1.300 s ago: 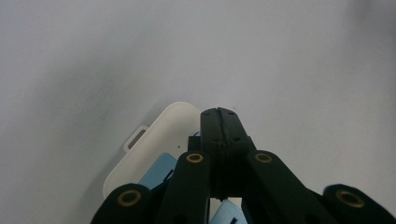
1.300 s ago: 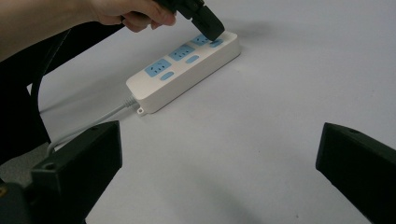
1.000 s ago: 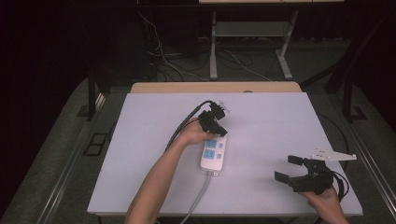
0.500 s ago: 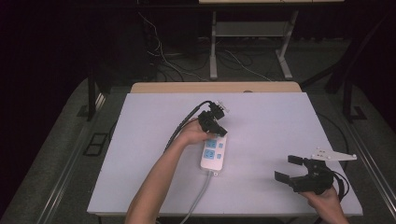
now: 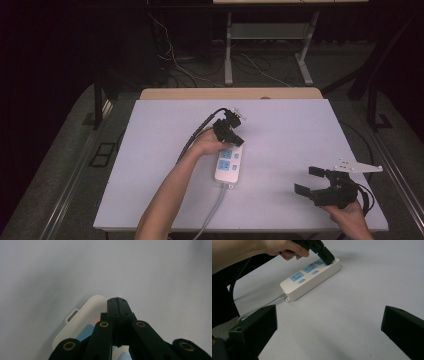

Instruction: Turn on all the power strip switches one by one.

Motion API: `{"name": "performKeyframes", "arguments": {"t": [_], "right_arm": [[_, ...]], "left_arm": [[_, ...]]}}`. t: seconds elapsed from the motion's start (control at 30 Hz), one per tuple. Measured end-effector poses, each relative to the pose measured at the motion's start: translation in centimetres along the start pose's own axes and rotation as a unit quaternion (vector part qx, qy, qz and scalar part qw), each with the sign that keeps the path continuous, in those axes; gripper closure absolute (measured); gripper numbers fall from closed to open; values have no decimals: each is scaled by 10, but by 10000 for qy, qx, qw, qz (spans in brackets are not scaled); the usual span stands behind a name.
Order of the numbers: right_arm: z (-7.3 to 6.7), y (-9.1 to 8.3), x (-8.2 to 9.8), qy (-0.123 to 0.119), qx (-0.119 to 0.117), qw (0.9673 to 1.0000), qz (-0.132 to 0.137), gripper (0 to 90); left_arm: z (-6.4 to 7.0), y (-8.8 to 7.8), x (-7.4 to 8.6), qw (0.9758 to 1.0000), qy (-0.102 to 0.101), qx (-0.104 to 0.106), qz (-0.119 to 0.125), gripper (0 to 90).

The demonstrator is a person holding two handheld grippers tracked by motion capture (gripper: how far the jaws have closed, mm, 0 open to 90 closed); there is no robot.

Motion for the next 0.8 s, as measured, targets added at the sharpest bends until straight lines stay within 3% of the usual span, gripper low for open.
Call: {"name": "performKeyframes", "arguments": {"t": [0.17,0.43,0.63,0.8], "right_arm": [[1,0,0,14,6,10000,2,3],[1,1,0,19,3,10000,-7,3],[0,1,0,5,3,10000,-18,3],[-1,2,0,7,2,10000,-17,3]], "left_arm": [[0,-4,3,9999,58,-98,95,896],[-5,-23,15,9984,-125,-24,556,891],[-4,-47,24,9955,-250,-8,913,737],[-6,-68,32,9918,-496,24,1175,479]]}}
Point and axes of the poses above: each handheld gripper's, and its own axes: y roughly forward along the jaws, x roughly out of its underside, z roughly to its right, the point moved 3 cm from there along y, roughly forward along the jaws, and after that the axes turned 10 degrees about -y, right-handed, at the moved point
